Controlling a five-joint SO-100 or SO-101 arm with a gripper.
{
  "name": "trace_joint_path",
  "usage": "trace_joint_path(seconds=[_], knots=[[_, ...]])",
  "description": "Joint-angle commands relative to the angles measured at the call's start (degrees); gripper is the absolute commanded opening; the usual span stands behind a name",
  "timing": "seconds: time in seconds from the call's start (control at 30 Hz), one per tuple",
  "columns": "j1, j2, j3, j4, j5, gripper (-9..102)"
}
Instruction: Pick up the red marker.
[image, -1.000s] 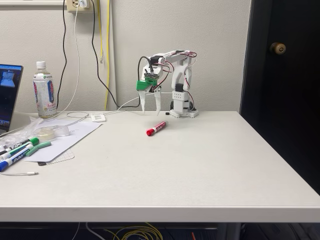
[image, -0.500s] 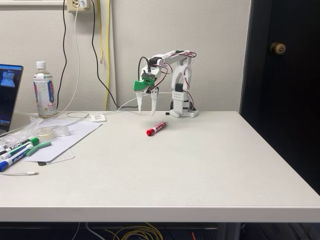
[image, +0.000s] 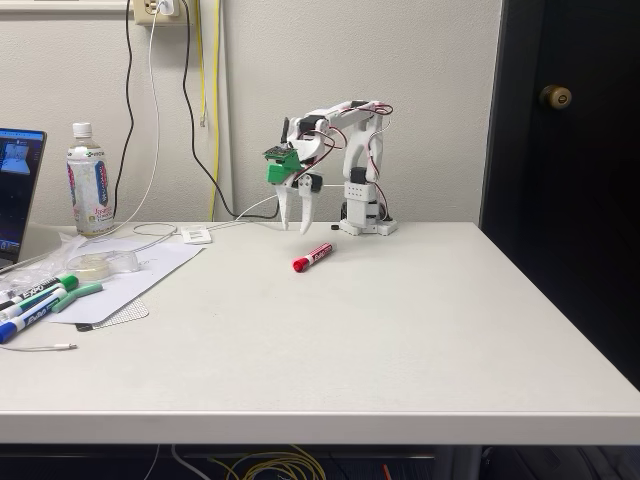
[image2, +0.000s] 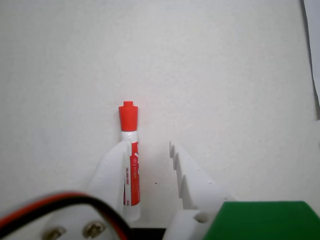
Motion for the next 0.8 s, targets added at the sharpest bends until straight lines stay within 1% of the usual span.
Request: trace_joint_path(seconds=[0.0, 0.53, 0.77], knots=[[0.00, 1.93, -0.88, -0.44, 0.88, 18], [-0.18, 0.18, -0.70, -1.41, 2.11, 17], [2.11, -2.55, -0.70, -4.83, 0.44, 17]])
